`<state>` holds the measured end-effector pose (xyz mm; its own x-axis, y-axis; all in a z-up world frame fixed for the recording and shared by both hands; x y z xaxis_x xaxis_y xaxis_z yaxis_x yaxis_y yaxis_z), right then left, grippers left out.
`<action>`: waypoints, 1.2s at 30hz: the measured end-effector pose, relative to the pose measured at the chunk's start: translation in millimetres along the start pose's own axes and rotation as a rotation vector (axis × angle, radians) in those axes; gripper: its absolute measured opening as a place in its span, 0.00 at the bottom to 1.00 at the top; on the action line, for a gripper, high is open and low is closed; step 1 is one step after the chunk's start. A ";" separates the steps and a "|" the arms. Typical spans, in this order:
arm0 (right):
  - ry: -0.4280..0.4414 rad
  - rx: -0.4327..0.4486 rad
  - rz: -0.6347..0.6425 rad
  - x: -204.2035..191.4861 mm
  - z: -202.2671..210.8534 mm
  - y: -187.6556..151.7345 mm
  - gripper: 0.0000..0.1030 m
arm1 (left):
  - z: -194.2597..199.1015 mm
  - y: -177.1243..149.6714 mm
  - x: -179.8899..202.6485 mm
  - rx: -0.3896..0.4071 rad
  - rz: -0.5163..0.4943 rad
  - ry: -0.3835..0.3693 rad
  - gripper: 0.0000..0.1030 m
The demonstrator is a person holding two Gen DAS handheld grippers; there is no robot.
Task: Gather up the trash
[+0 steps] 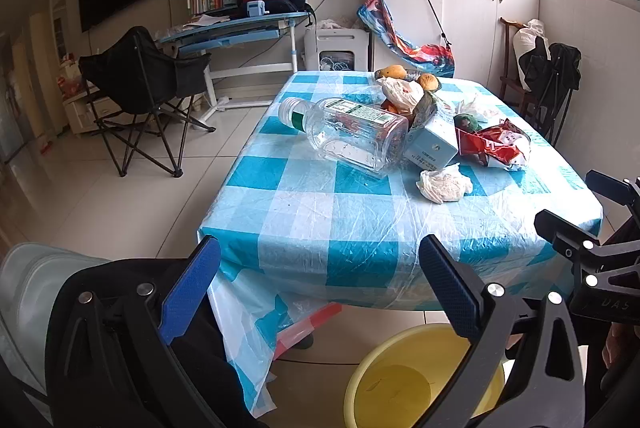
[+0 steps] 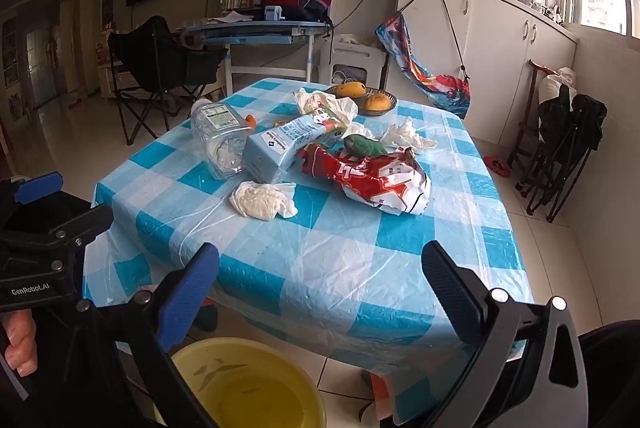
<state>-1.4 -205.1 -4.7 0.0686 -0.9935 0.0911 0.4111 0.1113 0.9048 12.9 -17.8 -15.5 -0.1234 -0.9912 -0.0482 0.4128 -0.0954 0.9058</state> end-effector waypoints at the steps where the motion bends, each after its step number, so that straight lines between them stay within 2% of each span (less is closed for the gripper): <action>1: -0.001 -0.002 0.002 -0.1 -0.4 -0.1 0.95 | -0.7 -0.6 -0.1 -0.002 0.002 0.000 0.93; 23: 0.003 -0.009 0.006 -0.5 -1.3 -1.3 0.95 | -4.6 -1.9 -3.7 -0.021 0.018 0.005 0.93; 36: 0.020 -0.024 0.009 -4.0 -2.6 -2.7 0.95 | -7.5 -1.4 -11.1 -0.033 0.060 0.011 0.93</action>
<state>-0.4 -201.4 -8.7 0.0906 -0.9918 0.0905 0.4322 0.1211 0.8936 20.5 -7.4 -19.4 -0.0878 -0.9961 0.0006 0.4491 -0.0390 0.8926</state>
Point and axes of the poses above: each gripper's, at about its wrist camera, not at the fingertips, and z roughly against the way its jaws point, x to its right, y to its top, the point moved 3 cm from there along -z, roughly the way its jaws point, and after that the axes turned 12 degrees about x, right-handed, at the moved point
